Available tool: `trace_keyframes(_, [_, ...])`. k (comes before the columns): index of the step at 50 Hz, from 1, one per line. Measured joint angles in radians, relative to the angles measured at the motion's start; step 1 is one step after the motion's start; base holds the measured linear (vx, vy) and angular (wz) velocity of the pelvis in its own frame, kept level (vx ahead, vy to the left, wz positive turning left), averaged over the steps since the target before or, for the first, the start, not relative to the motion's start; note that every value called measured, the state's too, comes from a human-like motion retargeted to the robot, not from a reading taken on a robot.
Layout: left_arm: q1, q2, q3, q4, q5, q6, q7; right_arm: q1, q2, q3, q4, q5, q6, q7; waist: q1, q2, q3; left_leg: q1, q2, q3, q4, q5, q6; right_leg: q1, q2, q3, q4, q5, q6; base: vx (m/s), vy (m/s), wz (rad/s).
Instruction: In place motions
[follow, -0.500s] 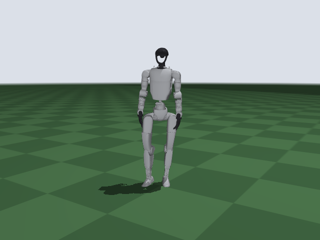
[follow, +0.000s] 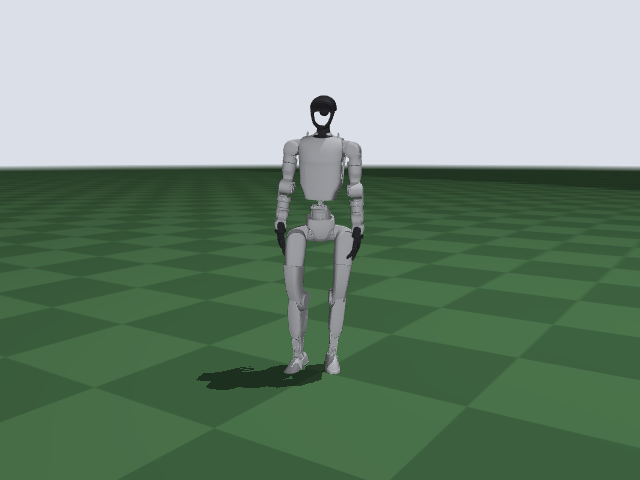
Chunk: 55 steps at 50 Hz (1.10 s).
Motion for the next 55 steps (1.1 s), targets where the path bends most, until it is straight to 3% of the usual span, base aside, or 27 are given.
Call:
trace_keyframes(33, [0.003, -0.004, -0.001, -0.007, 0.002, 0.003, 0.007, 0.008, 0.002, 0.001, 0.004, 0.000, 0.001, -0.001, 0.005, -0.003, -0.015, -0.007, -0.004, -0.011, 0.005, 0.001, -0.001, 0.010, 0.000, -0.017, -0.008, -0.005, 0.003, 0.03, -0.03, 0.02])
trace_keyframes(46, [-0.014, -0.008, 0.003, -0.018, 0.001, 0.000, 0.001, 0.049, -0.022, -0.026, 0.000, 0.017, -0.006, -0.004, 0.102, 0.000, -0.026, -0.034, -0.024, -0.049, 0.018, 0.019, 0.004, 0.045, -0.021, -0.057, -0.007, -0.027, 0.027, 0.29, -0.11, 0.18])
trace_keyframes(52, [-0.025, -0.011, 0.015, -0.021, -0.003, -0.004, 0.019, 0.087, -0.047, -0.073, -0.007, 0.024, -0.008, -0.010, 0.103, 0.001, -0.033, -0.037, -0.055, -0.165, 0.009, 0.036, -0.002, 0.075, -0.040, -0.177, -0.019, -0.037, 0.039, 0.32, 0.08, 0.91])
trace_keyframes(55, [-0.017, -0.007, 0.024, -0.028, -0.004, -0.015, 0.045, 0.106, -0.056, -0.092, -0.011, 0.032, -0.009, -0.014, 0.173, -0.004, -0.032, -0.054, -0.062, -0.149, 0.019, 0.044, 0.005, 0.079, -0.036, -0.165, -0.020, -0.039, 0.040, 0.20, 0.06, -0.01])
